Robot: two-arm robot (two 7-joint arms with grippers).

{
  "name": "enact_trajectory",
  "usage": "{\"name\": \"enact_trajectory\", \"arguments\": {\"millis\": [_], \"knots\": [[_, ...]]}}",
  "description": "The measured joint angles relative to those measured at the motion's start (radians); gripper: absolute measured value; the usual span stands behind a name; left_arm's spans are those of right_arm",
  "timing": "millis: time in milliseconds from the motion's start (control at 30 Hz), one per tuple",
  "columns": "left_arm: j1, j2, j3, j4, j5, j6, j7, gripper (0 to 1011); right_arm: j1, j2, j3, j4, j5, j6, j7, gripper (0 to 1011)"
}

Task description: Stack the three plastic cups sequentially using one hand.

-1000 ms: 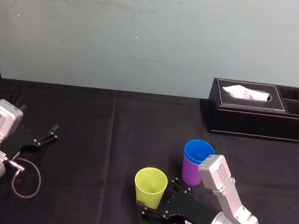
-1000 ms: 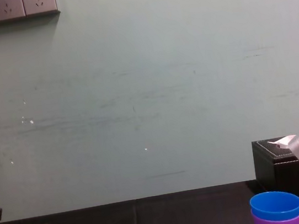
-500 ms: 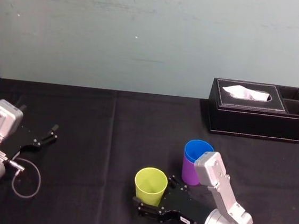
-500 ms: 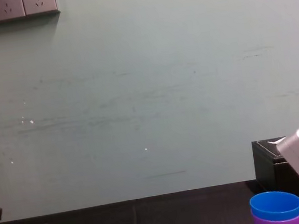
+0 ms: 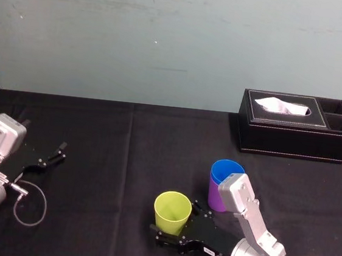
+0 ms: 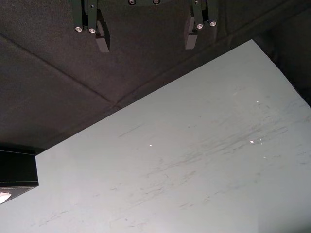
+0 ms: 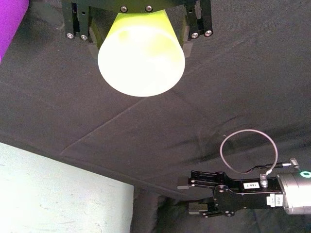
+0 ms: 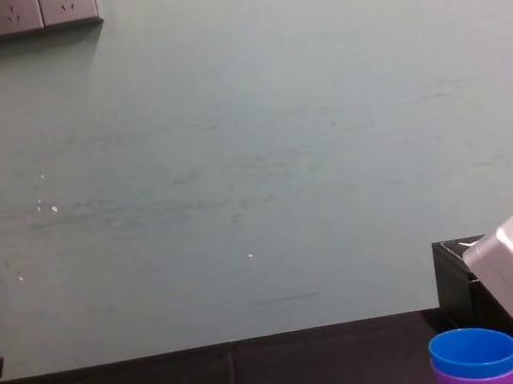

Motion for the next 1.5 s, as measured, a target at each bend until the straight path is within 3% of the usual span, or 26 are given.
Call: {"name": "enact_trajectory", "arguments": {"millis": [200,433,633,867,1167,1500], "knots": [[0.000,0.000,0.000,0.000,0.000,0.000,0.000,1000,-0.001,0.001,0.000,-0.001,0.001,0.000,0.001,920],[0.000,0.000,0.000,0.000,0.000,0.000,0.000,1000,-0.001,0.002,0.001,-0.003,0.003,-0.001,0.002,734],[0.000,0.000,0.000,0.000,0.000,0.000,0.000,1000,-0.002,0.002,0.002,-0.003,0.003,-0.002,0.002,717],[0.000,0.000,0.000,0.000,0.000,0.000,0.000,1000,-0.002,0.033,0.019,-0.064,0.012,0.026,0.015,717],[0.000,0.000,0.000,0.000,0.000,0.000,0.000,1000,0.069,0.066,0.054,-0.137,0.044,0.109,0.026,718],[0.000,0.000,0.000,0.000,0.000,0.000,0.000,1000,0.150,0.092,0.107,-0.137,0.119,0.178,0.029,717]]}}
